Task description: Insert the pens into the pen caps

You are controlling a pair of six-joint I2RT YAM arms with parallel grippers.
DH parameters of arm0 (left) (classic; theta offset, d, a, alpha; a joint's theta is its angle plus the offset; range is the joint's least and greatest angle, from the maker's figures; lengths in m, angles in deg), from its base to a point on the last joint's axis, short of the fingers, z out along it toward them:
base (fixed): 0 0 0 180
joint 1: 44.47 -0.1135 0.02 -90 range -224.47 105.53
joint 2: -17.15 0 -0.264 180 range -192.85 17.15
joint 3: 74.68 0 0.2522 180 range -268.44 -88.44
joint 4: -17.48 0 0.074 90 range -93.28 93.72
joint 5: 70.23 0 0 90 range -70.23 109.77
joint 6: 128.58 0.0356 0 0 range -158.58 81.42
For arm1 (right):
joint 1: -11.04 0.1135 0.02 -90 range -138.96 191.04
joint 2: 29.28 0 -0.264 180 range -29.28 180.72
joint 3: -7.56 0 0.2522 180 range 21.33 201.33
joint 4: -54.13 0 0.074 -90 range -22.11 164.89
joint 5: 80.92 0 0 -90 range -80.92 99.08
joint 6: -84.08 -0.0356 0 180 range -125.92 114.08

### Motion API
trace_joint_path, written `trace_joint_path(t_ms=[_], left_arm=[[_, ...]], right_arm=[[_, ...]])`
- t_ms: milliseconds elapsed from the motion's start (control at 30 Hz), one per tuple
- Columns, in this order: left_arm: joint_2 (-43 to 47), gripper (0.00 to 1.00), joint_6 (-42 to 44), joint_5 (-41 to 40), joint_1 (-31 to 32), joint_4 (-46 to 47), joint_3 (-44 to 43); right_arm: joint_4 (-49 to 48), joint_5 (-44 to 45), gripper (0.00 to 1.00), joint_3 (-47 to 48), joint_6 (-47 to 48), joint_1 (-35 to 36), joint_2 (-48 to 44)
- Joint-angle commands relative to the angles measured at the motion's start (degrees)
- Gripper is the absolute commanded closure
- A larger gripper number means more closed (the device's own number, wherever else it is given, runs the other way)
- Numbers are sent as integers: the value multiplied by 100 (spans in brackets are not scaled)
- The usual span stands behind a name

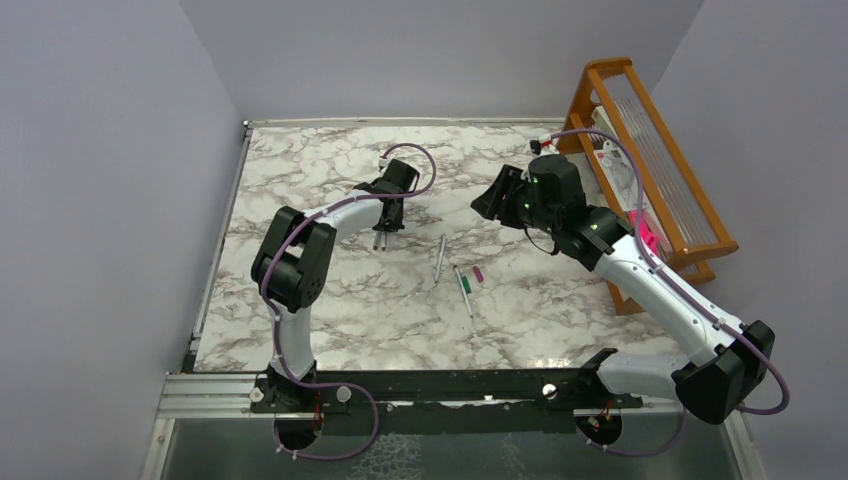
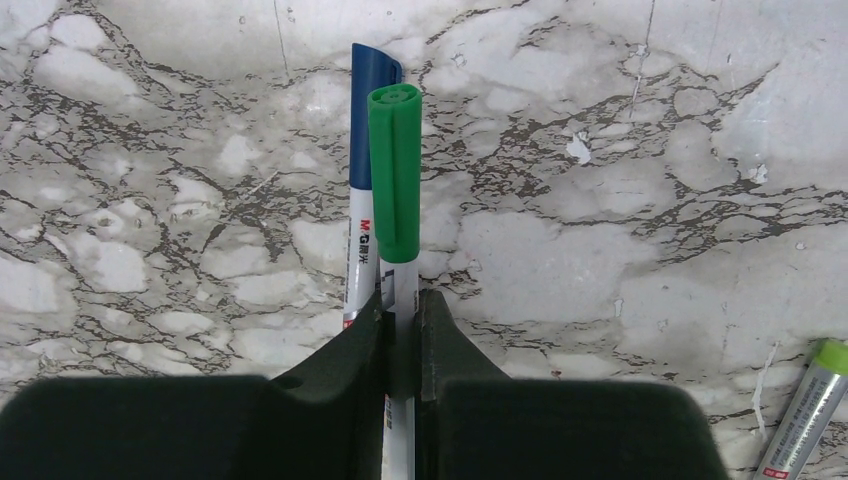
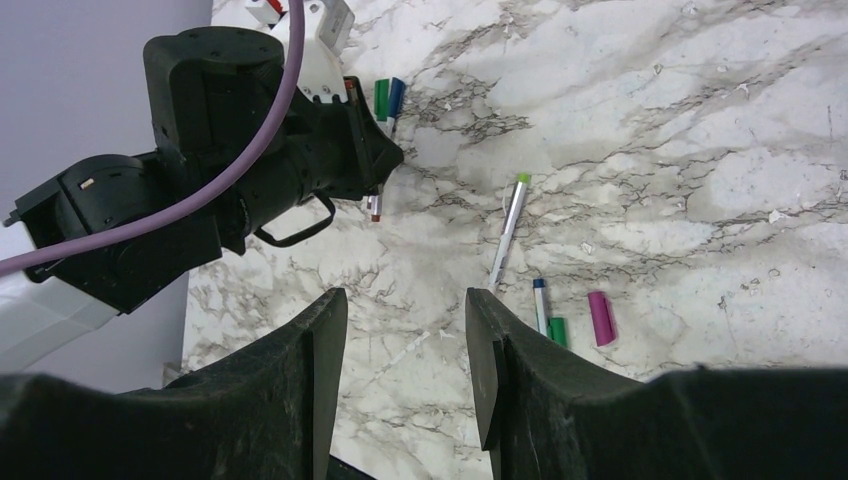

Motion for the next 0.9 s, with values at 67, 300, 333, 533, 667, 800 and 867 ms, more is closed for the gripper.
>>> trace_joint_path(t_ms=[67, 300, 333, 533, 667, 800, 867], left_arm=[[-45, 85, -10, 169, -17, -21, -72], [-19, 85, 30, 170, -16, -21, -47], [-11, 85, 38, 170, -17, -17, -46], [25, 83, 97, 128, -12, -13, -59], [25, 80, 125, 96, -16, -11, -63], [1, 78, 190, 67, -17, 5, -102], [-17, 78, 238, 52, -11, 18, -127]], right_arm=[[3, -89, 53, -62, -5, -2, 49], [-4, -100, 53, -88, 11, -1, 69], [-6, -97, 53, -95, 13, 0, 69], [-21, -111, 53, -132, 13, 0, 78], [-22, -122, 53, -156, 13, 0, 78], [-6, -122, 53, -187, 13, 0, 66], [2, -130, 53, -190, 13, -3, 58]])
